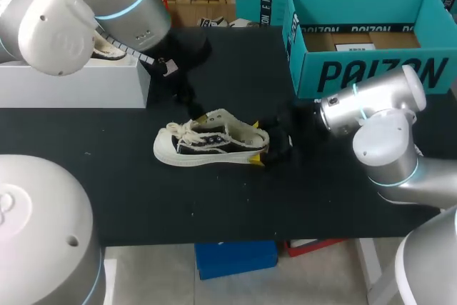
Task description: Take the shoe out of the shoebox, open the shoe tongue, remove and reinsert the insole, then place the shoe into the shoebox
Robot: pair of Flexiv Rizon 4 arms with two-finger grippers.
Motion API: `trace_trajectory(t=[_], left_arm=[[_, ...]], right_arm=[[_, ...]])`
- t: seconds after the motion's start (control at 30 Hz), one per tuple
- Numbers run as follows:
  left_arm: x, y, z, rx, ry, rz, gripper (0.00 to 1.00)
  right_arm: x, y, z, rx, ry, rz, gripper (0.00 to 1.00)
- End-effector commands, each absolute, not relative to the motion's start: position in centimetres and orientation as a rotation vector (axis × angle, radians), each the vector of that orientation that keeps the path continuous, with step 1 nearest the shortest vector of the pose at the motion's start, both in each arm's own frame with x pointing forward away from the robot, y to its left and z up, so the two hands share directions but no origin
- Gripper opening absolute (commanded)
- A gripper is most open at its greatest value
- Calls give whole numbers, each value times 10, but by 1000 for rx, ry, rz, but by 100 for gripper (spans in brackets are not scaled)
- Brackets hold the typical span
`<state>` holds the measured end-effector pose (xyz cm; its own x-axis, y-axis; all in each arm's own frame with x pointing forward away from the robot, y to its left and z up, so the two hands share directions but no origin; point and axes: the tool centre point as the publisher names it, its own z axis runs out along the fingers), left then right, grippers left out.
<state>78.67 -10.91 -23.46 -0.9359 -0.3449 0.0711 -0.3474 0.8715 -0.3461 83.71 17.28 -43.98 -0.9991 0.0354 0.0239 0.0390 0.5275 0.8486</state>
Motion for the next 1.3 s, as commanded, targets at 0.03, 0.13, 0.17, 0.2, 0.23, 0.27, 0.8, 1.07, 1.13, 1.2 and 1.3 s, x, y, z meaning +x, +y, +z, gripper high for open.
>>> trace_trajectory(t=[0.03, 0.13, 0.17, 0.2, 0.23, 0.27, 0.8, 1.07, 1.13, 1.2, 1.3], left_arm=[[786, -109, -236, 563, -3034, 562, 100], [796, -113, -245, 599, -2973, 526, 100], [798, -114, -248, 628, -2945, 520, 100], [800, -115, -250, 676, -2921, 500, 100], [803, -116, -252, 720, -2905, 473, 100], [804, -116, -254, 771, -2881, 447, 100], [803, -132, -254, 1510, -2651, 131, 100], [804, -129, -268, 1761, -2524, 1, 100], [804, -129, -271, 1799, -2494, 17, 100], [803, -129, -275, 1826, -2470, 11, 100], [803, -129, -275, 1835, -2466, 14, 100]], right_arm=[[838, 175, -443, -68, -2743, -1521, 0], [838, 175, -443, -68, -2743, -1521, 0], [838, 175, -443, -68, -2743, -1521, 0], [838, 175, -443, -68, -2743, -1521, 0], [838, 175, -443, -68, -2743, -1521, 0], [838, 175, -443, -68, -2743, -1521, 0], [838, 175, -443, -68, -2743, -1521, 0], [838, 175, -443, -68, -2743, -1521, 0], [838, 175, -443, -68, -2743, -1521, 0], [838, 175, -443, -68, -2743, -1521, 0], [838, 175, -443, -68, -2743, -1521, 0]])
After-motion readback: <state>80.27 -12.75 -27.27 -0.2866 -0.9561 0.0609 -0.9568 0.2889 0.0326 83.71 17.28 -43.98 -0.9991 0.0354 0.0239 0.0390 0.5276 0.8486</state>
